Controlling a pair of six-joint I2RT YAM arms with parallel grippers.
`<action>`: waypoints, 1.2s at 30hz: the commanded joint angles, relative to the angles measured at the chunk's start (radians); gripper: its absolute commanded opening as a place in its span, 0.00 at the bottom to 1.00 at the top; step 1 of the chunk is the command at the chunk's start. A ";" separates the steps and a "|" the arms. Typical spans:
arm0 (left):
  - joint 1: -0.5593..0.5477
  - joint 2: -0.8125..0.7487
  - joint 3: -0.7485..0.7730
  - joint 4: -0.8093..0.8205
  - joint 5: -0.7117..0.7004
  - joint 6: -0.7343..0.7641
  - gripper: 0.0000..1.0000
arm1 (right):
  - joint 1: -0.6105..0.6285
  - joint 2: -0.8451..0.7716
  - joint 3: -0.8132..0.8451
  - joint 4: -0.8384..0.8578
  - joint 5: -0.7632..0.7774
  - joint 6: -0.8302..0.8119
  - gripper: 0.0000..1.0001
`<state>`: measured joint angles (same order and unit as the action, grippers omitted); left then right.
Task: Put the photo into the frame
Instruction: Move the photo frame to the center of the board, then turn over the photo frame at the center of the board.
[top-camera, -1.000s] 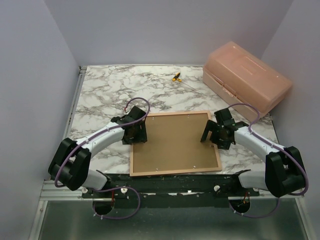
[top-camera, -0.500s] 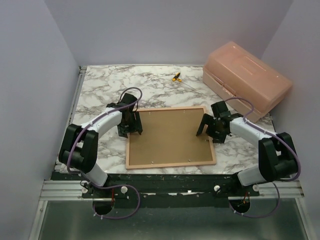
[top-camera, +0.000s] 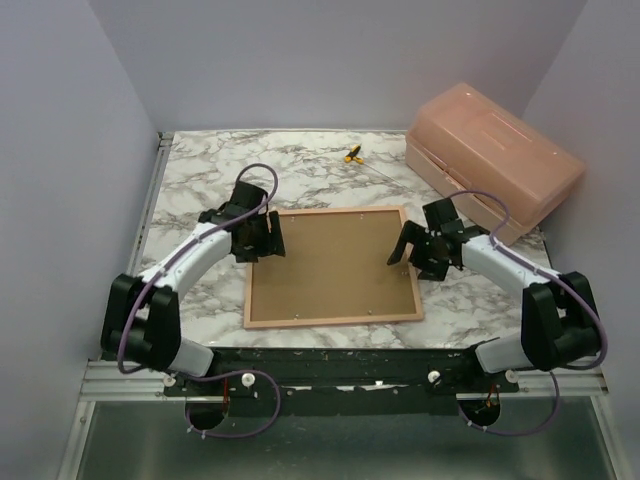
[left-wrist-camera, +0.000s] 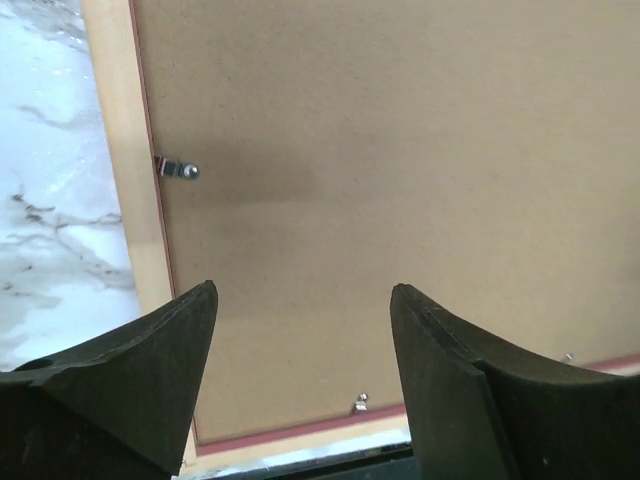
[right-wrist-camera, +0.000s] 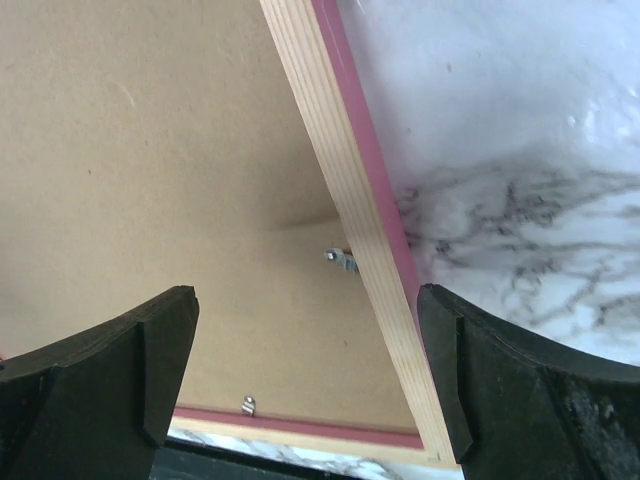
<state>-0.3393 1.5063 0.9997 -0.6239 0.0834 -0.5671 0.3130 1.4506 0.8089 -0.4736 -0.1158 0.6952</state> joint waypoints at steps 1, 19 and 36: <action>-0.016 -0.262 -0.051 0.052 0.054 0.036 0.77 | 0.008 -0.108 -0.053 -0.108 0.055 -0.025 1.00; -0.277 -0.743 -0.146 0.106 0.150 0.000 0.88 | 0.221 -0.064 -0.123 -0.056 -0.007 0.088 0.93; -0.469 -0.761 -0.269 0.121 0.032 0.067 0.85 | 0.395 -0.059 -0.147 -0.067 0.062 0.169 0.51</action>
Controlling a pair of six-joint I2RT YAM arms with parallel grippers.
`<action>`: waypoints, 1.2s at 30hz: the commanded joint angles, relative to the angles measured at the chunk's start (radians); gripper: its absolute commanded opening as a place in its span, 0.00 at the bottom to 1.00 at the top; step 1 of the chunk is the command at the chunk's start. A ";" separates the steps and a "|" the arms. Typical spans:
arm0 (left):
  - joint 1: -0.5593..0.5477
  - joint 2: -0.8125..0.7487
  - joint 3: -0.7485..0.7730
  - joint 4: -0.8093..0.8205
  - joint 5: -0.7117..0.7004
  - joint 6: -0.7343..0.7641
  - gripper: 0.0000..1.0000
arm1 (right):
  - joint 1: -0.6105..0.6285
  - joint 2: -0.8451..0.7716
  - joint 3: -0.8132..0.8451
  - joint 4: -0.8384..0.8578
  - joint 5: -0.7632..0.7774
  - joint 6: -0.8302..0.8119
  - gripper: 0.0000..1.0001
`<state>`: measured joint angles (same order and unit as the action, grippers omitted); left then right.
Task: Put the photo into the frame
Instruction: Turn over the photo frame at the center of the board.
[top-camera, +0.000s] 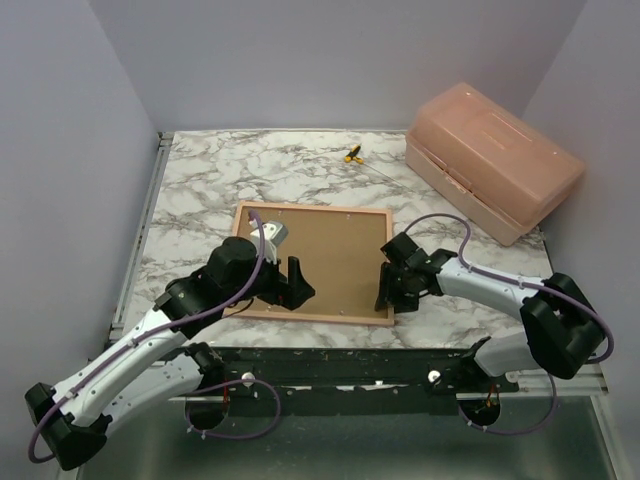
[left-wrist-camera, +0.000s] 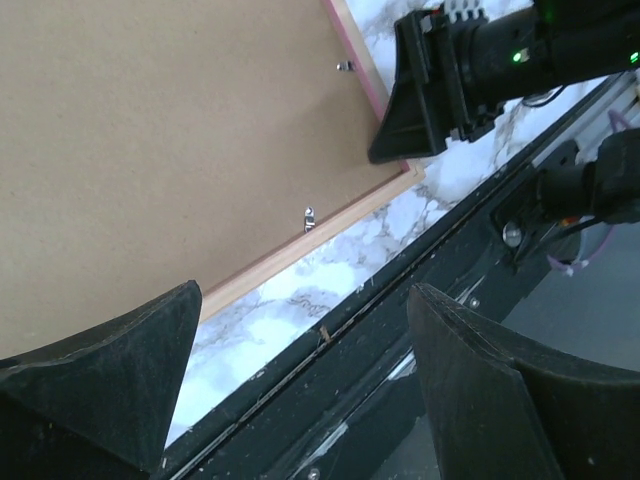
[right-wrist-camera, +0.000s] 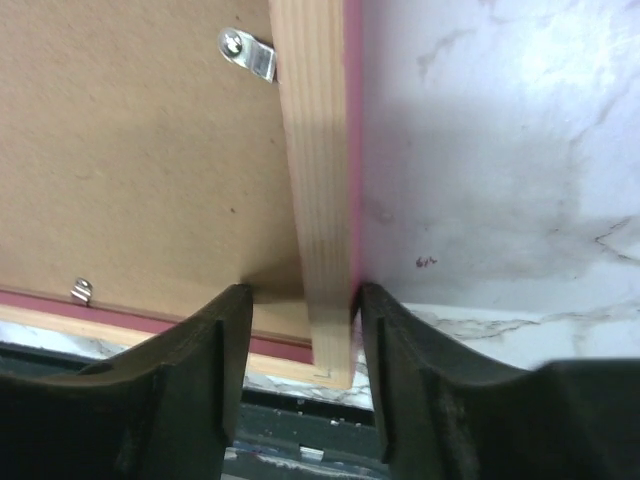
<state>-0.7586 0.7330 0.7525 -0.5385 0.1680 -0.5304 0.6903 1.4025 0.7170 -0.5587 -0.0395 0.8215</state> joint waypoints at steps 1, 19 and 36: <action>-0.068 0.021 -0.020 0.039 -0.070 0.037 0.86 | 0.017 -0.011 -0.059 0.018 -0.012 0.041 0.43; -0.428 0.189 0.079 -0.037 -0.422 0.236 0.98 | 0.018 -0.069 0.227 -0.195 -0.030 -0.015 0.00; -0.656 0.439 0.167 -0.220 -0.984 0.293 0.98 | 0.018 -0.134 0.485 -0.349 -0.097 -0.053 0.00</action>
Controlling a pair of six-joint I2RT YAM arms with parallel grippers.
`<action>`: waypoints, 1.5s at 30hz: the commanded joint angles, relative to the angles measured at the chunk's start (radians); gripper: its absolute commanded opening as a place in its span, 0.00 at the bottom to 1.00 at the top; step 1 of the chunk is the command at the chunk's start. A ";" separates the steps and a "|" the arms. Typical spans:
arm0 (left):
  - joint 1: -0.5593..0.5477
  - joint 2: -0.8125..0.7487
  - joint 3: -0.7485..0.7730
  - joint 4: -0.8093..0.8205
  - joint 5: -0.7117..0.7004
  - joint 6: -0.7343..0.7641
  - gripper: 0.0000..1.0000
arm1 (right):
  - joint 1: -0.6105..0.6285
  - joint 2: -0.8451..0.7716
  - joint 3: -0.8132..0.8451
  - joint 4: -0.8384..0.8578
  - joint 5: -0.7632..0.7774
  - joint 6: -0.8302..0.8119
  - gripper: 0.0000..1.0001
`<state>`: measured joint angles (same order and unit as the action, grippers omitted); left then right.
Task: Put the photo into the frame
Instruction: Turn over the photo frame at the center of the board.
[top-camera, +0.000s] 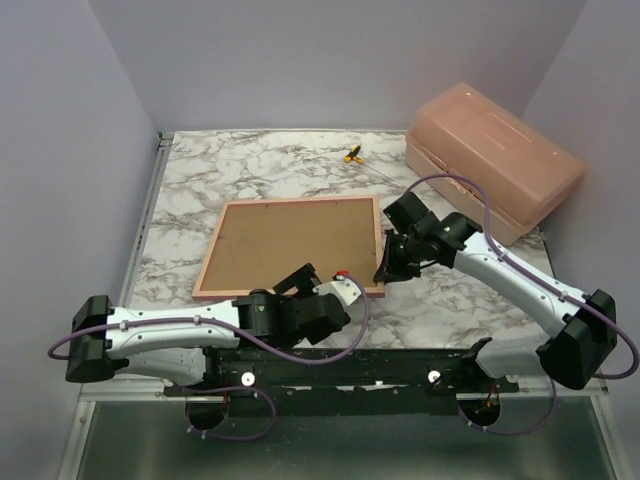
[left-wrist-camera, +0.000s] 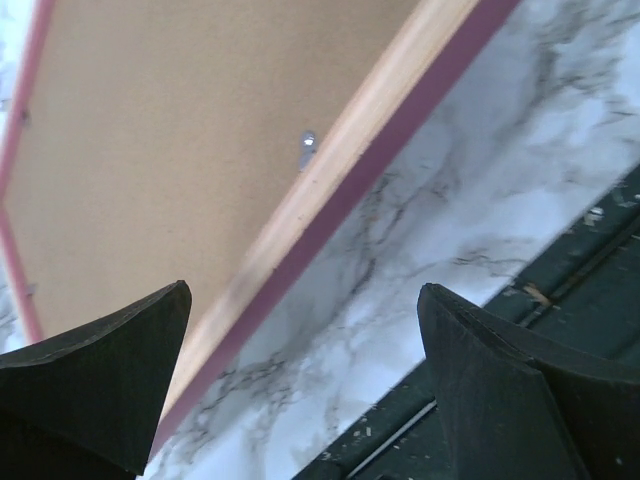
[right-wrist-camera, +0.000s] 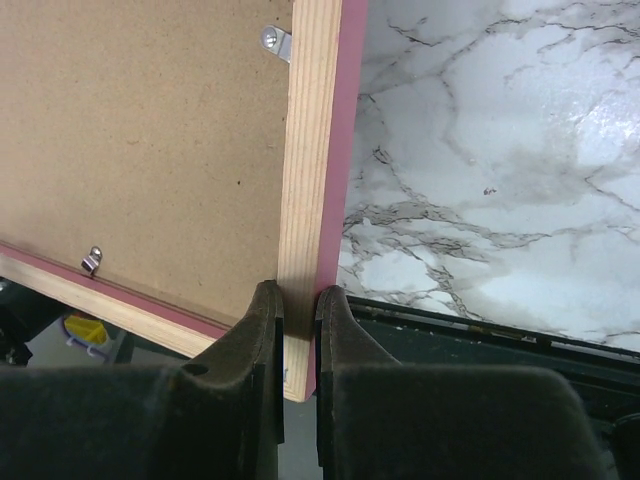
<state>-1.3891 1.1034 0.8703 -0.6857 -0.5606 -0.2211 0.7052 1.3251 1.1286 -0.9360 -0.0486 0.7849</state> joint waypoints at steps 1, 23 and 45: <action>-0.028 0.092 0.055 -0.076 -0.277 -0.018 0.98 | 0.003 -0.059 0.077 0.025 -0.091 -0.017 0.00; -0.031 0.269 0.143 -0.186 -0.446 -0.063 0.41 | 0.003 -0.129 0.079 0.037 -0.074 -0.019 0.35; -0.037 -0.054 0.231 -0.260 -0.258 -0.015 0.35 | 0.003 -0.559 -0.070 0.494 -0.142 -0.552 1.00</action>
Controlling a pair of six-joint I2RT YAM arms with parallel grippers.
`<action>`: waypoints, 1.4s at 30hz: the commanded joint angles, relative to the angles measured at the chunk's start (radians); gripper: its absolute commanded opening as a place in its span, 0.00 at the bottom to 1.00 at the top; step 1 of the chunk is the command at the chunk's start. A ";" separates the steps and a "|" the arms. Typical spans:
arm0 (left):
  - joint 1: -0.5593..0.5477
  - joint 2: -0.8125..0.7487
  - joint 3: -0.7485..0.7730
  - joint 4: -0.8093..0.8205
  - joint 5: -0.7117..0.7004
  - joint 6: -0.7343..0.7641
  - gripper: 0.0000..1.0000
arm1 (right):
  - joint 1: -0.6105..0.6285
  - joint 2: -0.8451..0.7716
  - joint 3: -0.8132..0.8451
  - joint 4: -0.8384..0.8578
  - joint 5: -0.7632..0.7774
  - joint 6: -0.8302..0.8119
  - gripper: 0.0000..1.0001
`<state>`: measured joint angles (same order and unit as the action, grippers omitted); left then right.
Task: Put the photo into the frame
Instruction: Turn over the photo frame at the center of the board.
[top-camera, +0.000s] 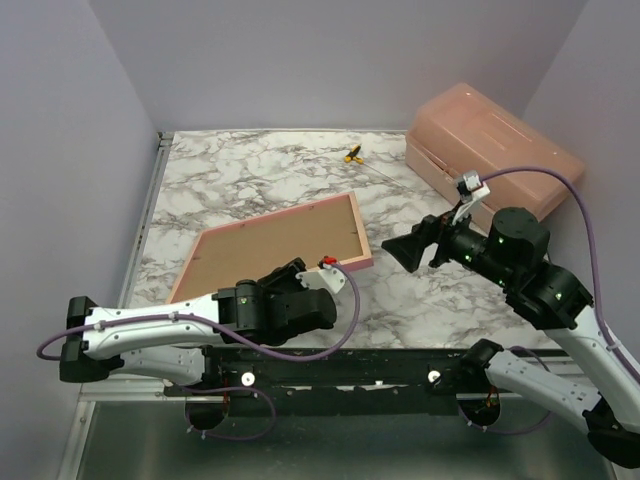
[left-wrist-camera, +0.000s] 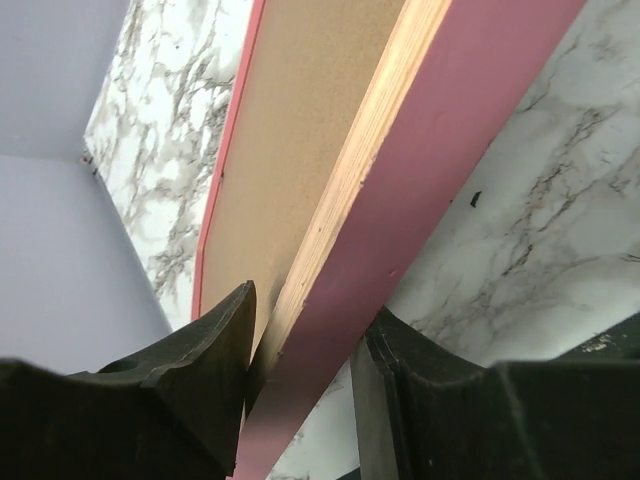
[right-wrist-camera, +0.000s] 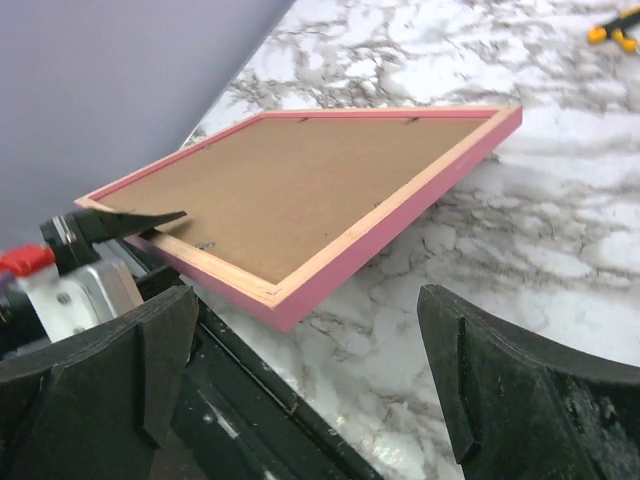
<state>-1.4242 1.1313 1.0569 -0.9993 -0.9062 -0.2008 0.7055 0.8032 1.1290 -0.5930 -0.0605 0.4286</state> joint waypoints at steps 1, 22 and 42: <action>-0.002 -0.097 0.044 0.053 0.101 -0.035 0.35 | 0.003 -0.052 -0.093 0.173 -0.171 -0.231 1.00; -0.002 -0.186 0.047 0.050 0.204 -0.017 0.35 | 0.003 -0.203 -0.434 0.438 -0.568 -1.019 1.00; -0.003 -0.188 0.050 0.063 0.238 -0.009 0.35 | 0.003 0.154 -0.426 0.747 -0.724 -1.159 0.73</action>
<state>-1.4242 0.9707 1.0584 -1.0206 -0.6952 -0.1570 0.7059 0.9459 0.6666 0.1234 -0.6868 -0.6930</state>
